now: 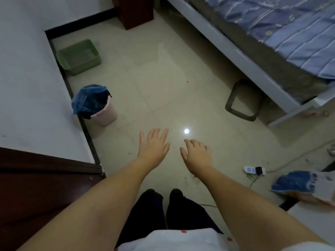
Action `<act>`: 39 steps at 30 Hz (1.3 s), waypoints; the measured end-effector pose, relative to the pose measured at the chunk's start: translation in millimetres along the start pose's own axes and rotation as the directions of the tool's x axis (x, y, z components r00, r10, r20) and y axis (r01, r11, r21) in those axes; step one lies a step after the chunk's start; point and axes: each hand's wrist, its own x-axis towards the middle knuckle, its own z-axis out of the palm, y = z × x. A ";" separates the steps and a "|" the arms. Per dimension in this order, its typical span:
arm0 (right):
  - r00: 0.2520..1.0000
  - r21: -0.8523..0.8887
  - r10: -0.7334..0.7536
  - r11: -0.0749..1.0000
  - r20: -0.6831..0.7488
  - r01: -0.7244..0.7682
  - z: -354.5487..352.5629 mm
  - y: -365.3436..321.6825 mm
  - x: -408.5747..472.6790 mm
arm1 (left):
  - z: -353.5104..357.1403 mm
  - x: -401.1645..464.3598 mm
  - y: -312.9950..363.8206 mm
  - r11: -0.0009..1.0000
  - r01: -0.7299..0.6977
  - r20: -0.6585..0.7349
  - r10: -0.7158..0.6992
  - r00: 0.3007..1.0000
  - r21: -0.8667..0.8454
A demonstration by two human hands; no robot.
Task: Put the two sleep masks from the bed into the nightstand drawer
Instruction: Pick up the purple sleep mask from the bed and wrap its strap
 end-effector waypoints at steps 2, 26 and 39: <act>0.999 0.003 -0.003 1.000 -0.048 0.003 -10.2 5.1 14.0 | -5.7 12.0 0.2 1.000 0.026 -0.030 -0.026 0.999 0.001; 0.986 0.026 0.116 0.993 -0.123 -0.114 -209.6 -35.0 401.7 | -149.6 428.7 -102.2 1.000 -0.026 -0.061 0.026 0.998 0.011; 0.977 -0.026 0.084 0.996 -0.198 -0.091 -380.0 53.8 709.6 | -237.5 759.4 -47.4 1.000 0.008 -0.097 -0.011 0.995 -0.029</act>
